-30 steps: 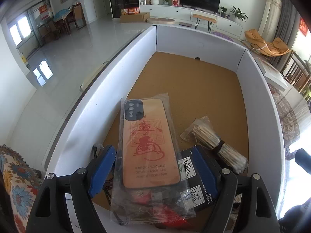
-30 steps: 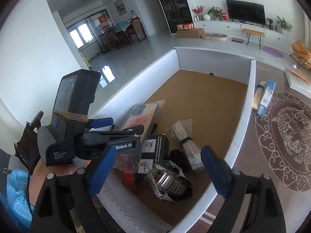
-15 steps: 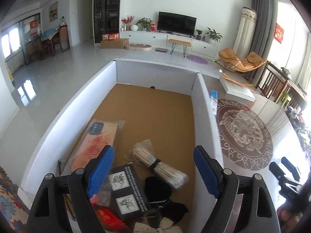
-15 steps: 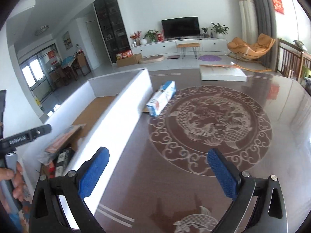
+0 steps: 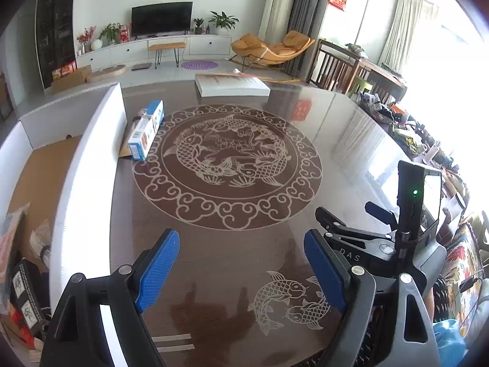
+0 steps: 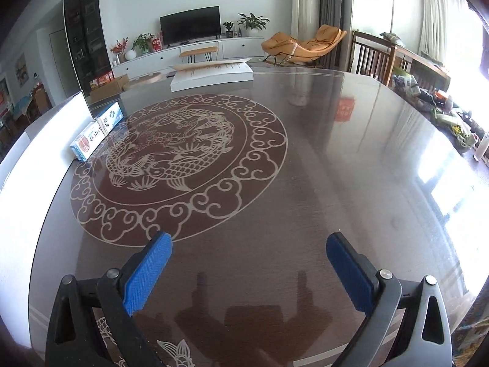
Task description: Organize objects
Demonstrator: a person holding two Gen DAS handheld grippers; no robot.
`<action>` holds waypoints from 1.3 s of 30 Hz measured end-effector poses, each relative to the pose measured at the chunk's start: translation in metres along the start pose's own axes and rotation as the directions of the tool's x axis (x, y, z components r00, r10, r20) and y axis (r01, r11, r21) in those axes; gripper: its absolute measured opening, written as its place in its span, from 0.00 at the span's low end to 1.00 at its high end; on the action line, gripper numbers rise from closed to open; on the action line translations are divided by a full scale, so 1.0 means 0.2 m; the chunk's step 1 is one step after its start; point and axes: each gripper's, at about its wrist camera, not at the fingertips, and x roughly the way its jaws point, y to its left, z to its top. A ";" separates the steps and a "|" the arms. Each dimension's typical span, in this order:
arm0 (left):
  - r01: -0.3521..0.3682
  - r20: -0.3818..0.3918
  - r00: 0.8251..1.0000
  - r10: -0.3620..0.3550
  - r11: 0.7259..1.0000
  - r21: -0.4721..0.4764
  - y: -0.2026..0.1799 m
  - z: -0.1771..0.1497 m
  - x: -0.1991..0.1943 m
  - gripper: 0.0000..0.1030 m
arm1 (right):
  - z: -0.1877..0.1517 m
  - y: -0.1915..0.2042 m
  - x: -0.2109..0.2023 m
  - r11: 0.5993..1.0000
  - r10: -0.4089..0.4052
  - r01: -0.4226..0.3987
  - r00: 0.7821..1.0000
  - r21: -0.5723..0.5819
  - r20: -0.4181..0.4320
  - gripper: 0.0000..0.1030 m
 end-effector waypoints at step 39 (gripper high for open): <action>-0.325 -0.022 0.945 0.327 0.943 0.069 0.57 0.25 0.65 0.80 | -0.07 0.12 0.06 0.996 0.085 -0.087 0.994 -0.019 -0.075 0.98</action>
